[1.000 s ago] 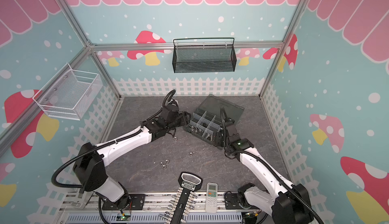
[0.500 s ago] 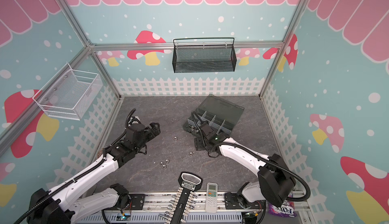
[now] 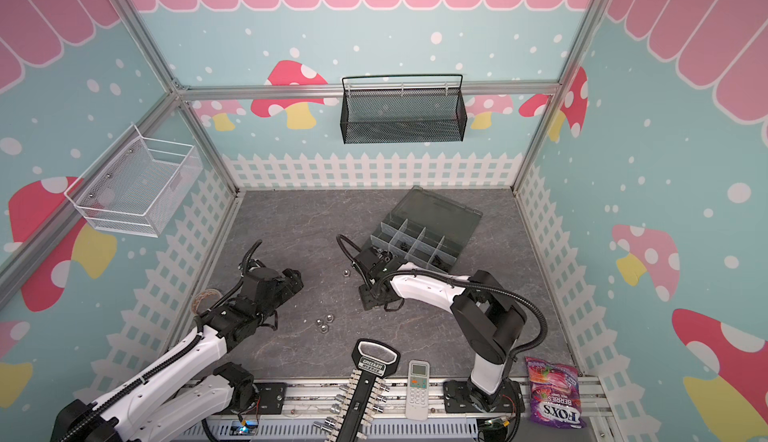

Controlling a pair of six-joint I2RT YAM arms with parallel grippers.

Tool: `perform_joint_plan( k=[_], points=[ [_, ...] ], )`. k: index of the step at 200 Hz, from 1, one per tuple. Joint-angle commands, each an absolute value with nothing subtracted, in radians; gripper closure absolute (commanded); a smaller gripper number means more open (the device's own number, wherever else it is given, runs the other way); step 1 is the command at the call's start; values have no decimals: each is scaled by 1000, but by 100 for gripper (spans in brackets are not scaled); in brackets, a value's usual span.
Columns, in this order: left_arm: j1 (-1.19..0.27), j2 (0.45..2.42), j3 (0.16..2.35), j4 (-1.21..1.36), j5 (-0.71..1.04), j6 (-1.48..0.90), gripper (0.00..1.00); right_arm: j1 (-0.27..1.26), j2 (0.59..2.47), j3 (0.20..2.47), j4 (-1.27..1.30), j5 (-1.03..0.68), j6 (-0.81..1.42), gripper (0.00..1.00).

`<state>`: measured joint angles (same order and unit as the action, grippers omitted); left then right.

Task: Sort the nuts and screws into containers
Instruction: 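Withdraw the left gripper toward the table while the right gripper reaches toward a silver nut, then lower the right gripper around the silver hex nut beside the organizer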

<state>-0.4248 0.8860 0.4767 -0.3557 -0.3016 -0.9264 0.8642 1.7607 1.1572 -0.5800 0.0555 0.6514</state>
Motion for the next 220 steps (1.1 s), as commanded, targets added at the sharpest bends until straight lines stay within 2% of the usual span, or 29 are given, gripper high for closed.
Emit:
perform_joint_plan(
  k=[1,80,220],
  points=[
    [-415,864,461,-385,-293,-964,0,870,1792,1187,-647,77,645,34],
    [-387,844,429,-392,-291,-975,0,870,1854,1183,-635,87,631,43],
    [-370,902,422,-365,-247,-983,0,870,1890,1177,-607,90,630,67]
  ],
)
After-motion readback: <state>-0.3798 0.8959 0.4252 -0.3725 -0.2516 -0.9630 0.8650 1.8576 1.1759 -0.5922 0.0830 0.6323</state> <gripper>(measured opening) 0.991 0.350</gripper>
